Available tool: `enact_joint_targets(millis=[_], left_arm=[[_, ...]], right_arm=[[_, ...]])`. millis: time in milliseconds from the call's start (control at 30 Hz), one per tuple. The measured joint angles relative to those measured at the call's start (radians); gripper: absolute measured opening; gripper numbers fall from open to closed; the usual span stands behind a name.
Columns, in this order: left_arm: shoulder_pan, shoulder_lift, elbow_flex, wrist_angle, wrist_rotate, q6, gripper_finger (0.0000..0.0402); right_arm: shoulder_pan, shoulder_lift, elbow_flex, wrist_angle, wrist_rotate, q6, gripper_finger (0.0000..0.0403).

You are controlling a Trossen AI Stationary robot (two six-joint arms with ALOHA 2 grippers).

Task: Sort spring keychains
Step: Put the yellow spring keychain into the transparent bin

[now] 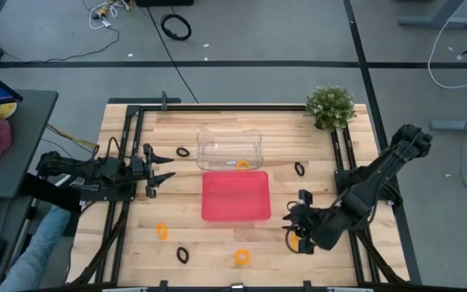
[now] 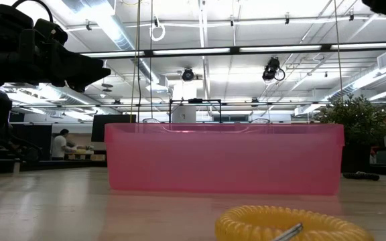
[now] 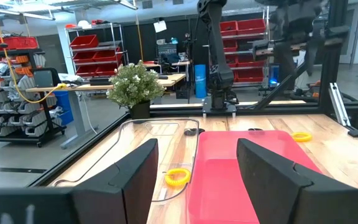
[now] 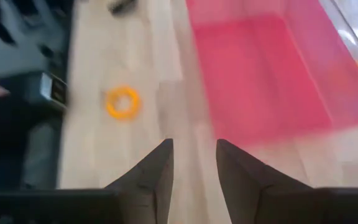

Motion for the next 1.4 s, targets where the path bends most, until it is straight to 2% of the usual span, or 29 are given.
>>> enact_joint_targets(millis=[133,400,533,800,933,1067,1200,1400], left_arm=[[0.0,0.0,0.0,0.0,0.0,0.0,0.0222],[0.0,0.0,0.0,0.0,0.0,0.0,0.0222],[0.0,0.0,0.0,0.0,0.0,0.0,0.0222],[0.0,0.0,0.0,0.0,0.0,0.0,0.0222],[0.0,0.0,0.0,0.0,0.0,0.0,0.0222],[0.0,0.0,0.0,0.0,0.0,0.0,0.0222],[0.0,0.0,0.0,0.0,0.0,0.0,0.0222],[0.0,0.0,0.0,0.0,0.0,0.0,0.0222]], right_arm=[[0.0,0.039,0.022,-0.127,-0.006,0.047,0.0125],[0.005,0.043,0.022,-0.235,-0.04,0.209,0.0125],[0.005,0.043,0.002,-0.275,-0.068,0.284,0.0125],[0.007,0.043,-0.011,-0.263,-0.09,0.321,0.0126],[0.018,0.043,-0.011,-0.255,-0.088,0.34,0.0145],[0.036,0.057,-0.011,-0.254,-0.088,0.35,0.0181],[0.06,0.113,-0.011,-0.194,-0.132,0.272,0.0209],[0.065,0.184,-0.012,-0.206,-0.177,0.276,0.0213]])
